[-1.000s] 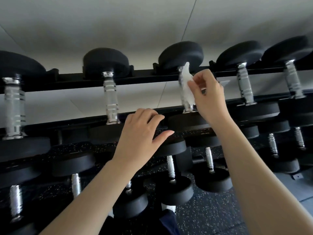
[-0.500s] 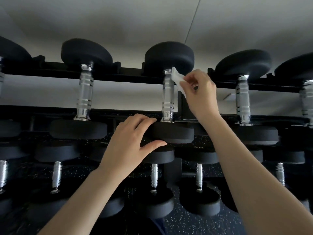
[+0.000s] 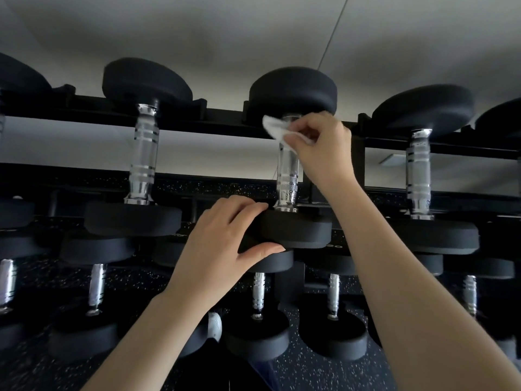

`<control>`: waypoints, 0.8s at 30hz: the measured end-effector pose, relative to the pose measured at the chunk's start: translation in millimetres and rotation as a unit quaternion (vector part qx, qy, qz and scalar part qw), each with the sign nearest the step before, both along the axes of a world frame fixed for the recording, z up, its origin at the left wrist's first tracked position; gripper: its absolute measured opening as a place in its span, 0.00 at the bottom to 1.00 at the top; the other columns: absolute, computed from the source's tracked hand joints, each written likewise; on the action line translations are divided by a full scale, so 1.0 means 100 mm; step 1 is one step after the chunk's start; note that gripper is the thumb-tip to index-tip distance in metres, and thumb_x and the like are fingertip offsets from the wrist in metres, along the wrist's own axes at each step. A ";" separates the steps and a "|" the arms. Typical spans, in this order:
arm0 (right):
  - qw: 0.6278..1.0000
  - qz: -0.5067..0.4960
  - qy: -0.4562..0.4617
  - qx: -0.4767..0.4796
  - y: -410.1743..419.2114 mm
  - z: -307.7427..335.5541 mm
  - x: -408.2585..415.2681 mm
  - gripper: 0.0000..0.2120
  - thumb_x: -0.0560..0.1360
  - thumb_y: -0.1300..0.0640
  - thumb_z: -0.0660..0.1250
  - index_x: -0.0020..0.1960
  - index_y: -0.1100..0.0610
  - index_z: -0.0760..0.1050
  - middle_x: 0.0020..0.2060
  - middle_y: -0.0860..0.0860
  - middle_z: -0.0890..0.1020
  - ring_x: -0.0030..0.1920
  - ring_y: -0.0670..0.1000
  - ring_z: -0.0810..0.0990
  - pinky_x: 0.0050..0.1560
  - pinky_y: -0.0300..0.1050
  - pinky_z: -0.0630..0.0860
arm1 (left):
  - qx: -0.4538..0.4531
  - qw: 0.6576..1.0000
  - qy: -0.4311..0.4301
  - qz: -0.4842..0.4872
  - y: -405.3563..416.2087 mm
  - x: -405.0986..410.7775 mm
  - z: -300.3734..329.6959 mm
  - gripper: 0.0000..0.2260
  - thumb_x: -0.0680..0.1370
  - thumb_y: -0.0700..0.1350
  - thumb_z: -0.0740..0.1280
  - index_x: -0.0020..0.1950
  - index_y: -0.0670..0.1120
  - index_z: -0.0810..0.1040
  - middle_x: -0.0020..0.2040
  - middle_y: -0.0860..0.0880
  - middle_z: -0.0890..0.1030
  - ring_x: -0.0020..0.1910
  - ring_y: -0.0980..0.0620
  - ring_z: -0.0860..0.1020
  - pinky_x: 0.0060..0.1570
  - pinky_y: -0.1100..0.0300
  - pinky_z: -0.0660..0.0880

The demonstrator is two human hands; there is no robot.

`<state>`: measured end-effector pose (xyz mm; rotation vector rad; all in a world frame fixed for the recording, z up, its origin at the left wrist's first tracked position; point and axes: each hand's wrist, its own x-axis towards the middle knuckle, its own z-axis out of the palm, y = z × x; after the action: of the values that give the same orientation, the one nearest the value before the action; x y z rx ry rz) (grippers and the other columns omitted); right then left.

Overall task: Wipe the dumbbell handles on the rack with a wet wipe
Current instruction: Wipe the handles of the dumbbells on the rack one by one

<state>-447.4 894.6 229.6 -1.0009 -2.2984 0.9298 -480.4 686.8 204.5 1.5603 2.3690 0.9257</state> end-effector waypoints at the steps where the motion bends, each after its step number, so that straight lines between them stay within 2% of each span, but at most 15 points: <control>1: 1.000 0.021 -0.023 -0.001 -0.03 0.02 0.04 0.04 0.70 0.60 0.72 0.46 0.58 0.81 0.44 0.50 0.79 0.38 0.38 0.73 0.41 0.21 0.67 | 0.005 1.000 -0.005 -0.001 0.00 0.00 -0.01 0.27 0.74 0.63 0.61 0.62 0.45 0.76 0.56 0.50 0.76 0.54 0.51 0.74 0.51 0.51 0.76; 4: 0.994 0.079 -0.071 -0.020 -0.18 0.06 0.22 0.04 0.69 0.60 0.74 0.43 0.58 0.81 0.40 0.46 0.77 0.36 0.35 0.72 0.41 0.22 0.67 | 0.016 1.000 -0.015 -0.004 0.00 0.00 -0.04 0.25 0.74 0.63 0.62 0.62 0.46 0.75 0.56 0.51 0.75 0.54 0.50 0.75 0.50 0.49 0.76; 8: 0.987 0.116 -0.094 -0.061 -0.29 0.07 0.42 0.04 0.67 0.59 0.75 0.41 0.55 0.82 0.39 0.46 0.79 0.37 0.39 0.75 0.40 0.26 0.70 | 0.021 1.000 -0.021 -0.008 0.00 -0.02 -0.05 0.26 0.74 0.63 0.63 0.62 0.46 0.76 0.56 0.52 0.75 0.54 0.50 0.74 0.50 0.49 0.76; 12: 0.977 0.148 -0.134 -0.071 -0.24 0.13 0.42 0.04 0.67 0.58 0.75 0.41 0.53 0.82 0.36 0.43 0.78 0.36 0.35 0.74 0.39 0.25 0.70 | 0.024 0.999 -0.022 -0.013 0.00 -0.03 -0.06 0.25 0.74 0.63 0.64 0.62 0.47 0.74 0.56 0.53 0.73 0.54 0.50 0.74 0.48 0.50 0.77; 17: 0.951 0.212 -0.208 -0.086 -0.21 0.18 0.46 0.03 0.69 0.56 0.74 0.42 0.51 0.83 0.38 0.46 0.82 0.39 0.42 0.77 0.41 0.27 0.72 | 0.022 0.999 -0.021 -0.017 0.00 -0.03 -0.05 0.24 0.73 0.63 0.64 0.62 0.48 0.74 0.55 0.54 0.73 0.53 0.51 0.73 0.48 0.52 0.76; 24: 0.941 0.201 -0.240 -0.127 -0.11 0.18 0.61 0.03 0.70 0.55 0.72 0.41 0.48 0.80 0.39 0.45 0.82 0.44 0.44 0.80 0.48 0.35 0.75 | 0.017 0.999 -0.024 -0.014 0.00 -0.04 -0.04 0.25 0.73 0.63 0.64 0.62 0.48 0.75 0.55 0.54 0.73 0.54 0.51 0.74 0.50 0.52 0.75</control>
<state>-386.5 883.8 247.4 -0.9559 -2.9251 1.2851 -484.6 686.4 200.3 1.5602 2.3059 0.9911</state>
